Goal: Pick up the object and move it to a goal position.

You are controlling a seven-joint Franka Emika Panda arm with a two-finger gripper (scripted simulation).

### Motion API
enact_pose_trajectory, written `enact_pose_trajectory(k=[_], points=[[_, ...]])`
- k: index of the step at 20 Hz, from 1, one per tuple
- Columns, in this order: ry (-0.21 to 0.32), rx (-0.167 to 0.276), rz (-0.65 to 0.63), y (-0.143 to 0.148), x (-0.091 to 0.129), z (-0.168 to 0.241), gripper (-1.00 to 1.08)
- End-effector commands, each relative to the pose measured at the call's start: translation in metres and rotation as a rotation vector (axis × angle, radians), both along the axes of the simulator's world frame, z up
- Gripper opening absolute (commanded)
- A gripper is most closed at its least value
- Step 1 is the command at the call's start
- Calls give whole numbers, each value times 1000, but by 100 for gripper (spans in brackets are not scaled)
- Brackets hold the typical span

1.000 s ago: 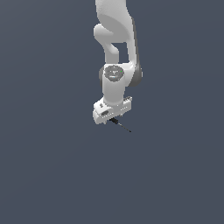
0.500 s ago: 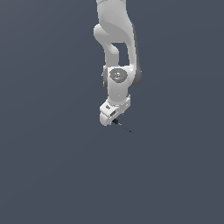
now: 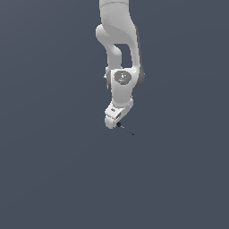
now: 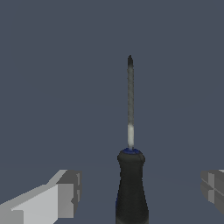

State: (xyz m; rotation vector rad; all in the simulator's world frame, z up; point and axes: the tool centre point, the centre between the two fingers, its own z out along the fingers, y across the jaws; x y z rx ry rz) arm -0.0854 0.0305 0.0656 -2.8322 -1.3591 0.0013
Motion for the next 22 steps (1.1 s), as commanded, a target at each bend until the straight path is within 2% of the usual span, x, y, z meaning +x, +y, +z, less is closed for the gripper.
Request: enact_pose_trajectory(k=[1, 20, 21, 22], points=[[0, 0, 0, 0, 0, 0, 100], [-1, 0, 6, 0, -1, -50, 100], [-1, 0, 6, 0, -1, -50, -100], [-1, 0, 6, 0, -1, -50, -100]])
